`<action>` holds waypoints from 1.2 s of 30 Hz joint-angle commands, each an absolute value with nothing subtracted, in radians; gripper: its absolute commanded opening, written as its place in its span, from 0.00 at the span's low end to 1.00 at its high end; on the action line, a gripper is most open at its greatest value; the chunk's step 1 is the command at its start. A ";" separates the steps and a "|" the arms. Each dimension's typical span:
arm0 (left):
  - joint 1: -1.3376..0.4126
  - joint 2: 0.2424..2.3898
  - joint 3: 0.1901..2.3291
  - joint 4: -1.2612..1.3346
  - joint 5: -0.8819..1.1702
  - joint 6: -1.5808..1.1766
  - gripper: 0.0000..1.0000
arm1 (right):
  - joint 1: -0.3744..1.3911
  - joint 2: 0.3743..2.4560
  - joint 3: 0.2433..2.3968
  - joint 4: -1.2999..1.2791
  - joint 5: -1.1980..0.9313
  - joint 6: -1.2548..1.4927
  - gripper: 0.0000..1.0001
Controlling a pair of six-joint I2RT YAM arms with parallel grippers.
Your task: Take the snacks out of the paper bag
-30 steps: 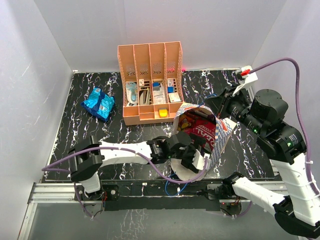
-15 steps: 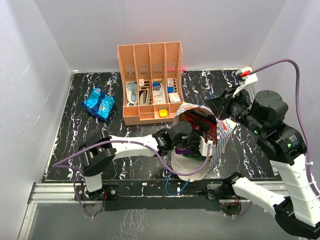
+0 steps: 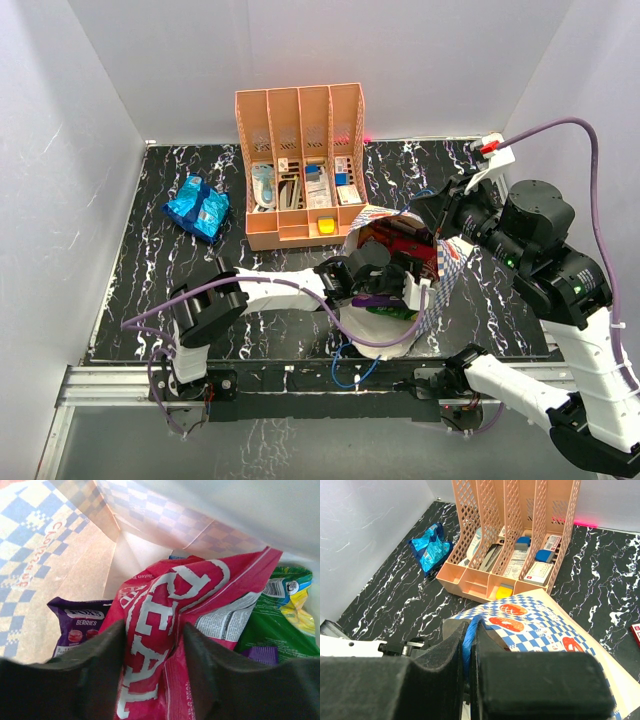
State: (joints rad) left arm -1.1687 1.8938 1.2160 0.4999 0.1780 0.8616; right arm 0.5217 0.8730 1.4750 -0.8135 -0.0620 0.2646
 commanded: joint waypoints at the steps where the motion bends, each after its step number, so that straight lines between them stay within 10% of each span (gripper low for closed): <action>1: -1.165 1.875 1.250 0.484 0.173 0.846 0.28 | 0.523 0.852 1.489 -0.732 -0.059 0.275 0.08; 6: -1.166 1.836 1.213 0.496 0.138 0.810 0.00 | 0.522 0.843 1.481 -0.730 -0.040 0.286 0.08; 36: -1.223 1.162 1.258 -0.084 0.052 0.195 0.00 | 0.523 0.778 1.454 -0.714 0.106 0.376 0.08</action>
